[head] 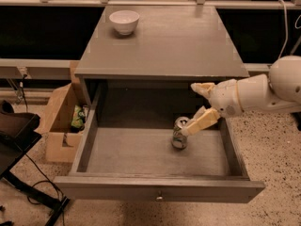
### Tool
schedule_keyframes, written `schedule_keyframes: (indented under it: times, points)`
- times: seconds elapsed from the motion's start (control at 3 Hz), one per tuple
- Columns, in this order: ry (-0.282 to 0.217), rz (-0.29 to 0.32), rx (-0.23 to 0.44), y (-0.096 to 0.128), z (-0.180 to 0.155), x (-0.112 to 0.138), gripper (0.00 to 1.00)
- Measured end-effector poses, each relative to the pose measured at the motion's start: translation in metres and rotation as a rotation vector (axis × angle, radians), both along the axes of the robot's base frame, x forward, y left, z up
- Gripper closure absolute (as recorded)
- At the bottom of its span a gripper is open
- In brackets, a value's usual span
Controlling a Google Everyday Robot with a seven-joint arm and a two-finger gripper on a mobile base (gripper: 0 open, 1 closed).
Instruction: Pick 7up can from top drawer and place on counter
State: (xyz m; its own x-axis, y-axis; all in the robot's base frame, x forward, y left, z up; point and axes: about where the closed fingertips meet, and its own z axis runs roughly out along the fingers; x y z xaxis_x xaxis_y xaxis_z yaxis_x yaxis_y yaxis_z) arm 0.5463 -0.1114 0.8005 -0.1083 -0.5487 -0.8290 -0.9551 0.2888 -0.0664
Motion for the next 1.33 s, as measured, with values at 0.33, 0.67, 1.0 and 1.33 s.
schedule_keyframes:
  times: [0.33,0.67,1.0,1.33]
  points:
    - [-0.02,-0.016,0.127,0.01,-0.037,0.003,0.0]
    - [-0.02,-0.041,0.201,0.013,-0.078,-0.002,0.0]
    - [-0.027,-0.063,0.235,0.017,-0.105,0.005,0.0]
    - [-0.025,-0.082,0.255,0.024,-0.125,0.019,0.0]
